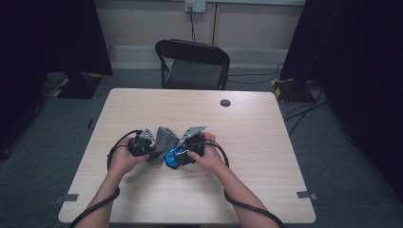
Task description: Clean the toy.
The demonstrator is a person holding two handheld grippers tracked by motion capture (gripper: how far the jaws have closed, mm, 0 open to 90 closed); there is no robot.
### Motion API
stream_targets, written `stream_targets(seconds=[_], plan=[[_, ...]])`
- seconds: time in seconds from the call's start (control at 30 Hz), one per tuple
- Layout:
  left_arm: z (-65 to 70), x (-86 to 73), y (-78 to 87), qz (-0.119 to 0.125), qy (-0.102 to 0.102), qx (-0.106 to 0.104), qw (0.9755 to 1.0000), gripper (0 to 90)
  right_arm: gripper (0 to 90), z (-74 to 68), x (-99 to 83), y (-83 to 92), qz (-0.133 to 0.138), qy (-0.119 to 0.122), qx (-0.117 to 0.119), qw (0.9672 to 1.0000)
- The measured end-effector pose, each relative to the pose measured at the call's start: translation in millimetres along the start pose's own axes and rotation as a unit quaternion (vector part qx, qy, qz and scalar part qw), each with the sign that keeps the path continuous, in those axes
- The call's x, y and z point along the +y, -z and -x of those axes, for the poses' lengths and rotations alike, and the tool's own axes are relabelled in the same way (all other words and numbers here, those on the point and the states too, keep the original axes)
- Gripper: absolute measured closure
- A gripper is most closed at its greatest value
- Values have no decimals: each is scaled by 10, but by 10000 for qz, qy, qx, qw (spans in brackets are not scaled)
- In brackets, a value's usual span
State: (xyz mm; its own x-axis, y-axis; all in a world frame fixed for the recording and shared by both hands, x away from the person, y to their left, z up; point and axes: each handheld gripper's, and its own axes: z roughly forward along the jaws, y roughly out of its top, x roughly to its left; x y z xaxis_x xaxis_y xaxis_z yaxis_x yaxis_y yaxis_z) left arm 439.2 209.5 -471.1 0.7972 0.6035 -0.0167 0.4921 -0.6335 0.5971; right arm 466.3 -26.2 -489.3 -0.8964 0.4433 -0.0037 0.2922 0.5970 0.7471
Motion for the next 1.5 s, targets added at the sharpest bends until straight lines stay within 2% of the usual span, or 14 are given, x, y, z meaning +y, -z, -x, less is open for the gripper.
stream_targets(seconds=[0.4,0.57,0.7,0.83,0.97,1.07,1.3,1.5], plan=[[156,-272,151,258,72,-205,9994,757,44,-5,-6,0,24,-18,-6,10000],[196,-351,222,231,19,-287,9993,757,44,-14,-10,-3,50,-42,-34,10000],[141,-401,332,247,139,-186,9994,756,45,-15,-11,-3,56,-39,-38,10000],[38,-410,482,377,262,86,9989,756,44,-12,-16,-4,87,-25,-32,10000],[-73,-314,546,649,466,300,9964,748,44,-13,-26,-1,114,-25,-36,9999],[-140,-178,504,692,454,408,9957,748,44,-17,-32,-3,149,-40,-49,9999],[-232,204,218,591,294,481,9967,748,45,-15,-28,-1,123,-39,-36,9999],[-264,385,-22,428,234,438,9978,747,44,-12,-32,-2,140,-33,-36,9999]])
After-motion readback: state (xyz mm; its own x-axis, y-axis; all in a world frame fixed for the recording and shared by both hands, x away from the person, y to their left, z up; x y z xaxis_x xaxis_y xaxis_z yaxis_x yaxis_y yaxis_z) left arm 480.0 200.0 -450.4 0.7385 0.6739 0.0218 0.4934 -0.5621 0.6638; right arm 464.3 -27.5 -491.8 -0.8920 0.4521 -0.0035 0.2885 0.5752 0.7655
